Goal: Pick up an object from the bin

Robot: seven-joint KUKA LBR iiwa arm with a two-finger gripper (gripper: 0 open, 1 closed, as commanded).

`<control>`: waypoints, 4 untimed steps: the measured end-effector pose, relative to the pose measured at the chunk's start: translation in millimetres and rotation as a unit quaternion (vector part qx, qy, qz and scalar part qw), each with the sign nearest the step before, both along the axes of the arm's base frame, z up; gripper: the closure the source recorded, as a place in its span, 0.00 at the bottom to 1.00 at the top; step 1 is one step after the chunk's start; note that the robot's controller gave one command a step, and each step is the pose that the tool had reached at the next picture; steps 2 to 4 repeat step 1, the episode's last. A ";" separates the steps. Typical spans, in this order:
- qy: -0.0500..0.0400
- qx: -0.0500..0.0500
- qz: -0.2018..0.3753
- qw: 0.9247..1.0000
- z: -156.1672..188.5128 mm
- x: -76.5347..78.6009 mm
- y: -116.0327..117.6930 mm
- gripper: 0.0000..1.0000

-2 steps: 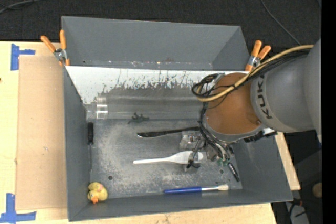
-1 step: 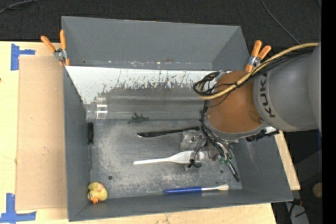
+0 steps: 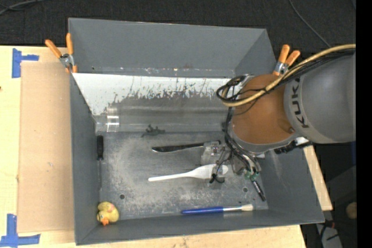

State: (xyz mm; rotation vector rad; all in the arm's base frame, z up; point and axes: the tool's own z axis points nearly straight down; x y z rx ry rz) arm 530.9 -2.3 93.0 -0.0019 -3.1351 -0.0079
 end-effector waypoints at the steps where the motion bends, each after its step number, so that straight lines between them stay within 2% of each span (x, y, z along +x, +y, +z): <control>1: -0.001 0.000 0.000 1.000 4.5 0.4 0.1 1.00; 4: -0.001 0.000 0.000 1.000 4.5 0.4 0.1 1.00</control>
Offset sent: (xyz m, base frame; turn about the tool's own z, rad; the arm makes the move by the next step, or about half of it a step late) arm 0.0002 -0.0001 0.0778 0.0002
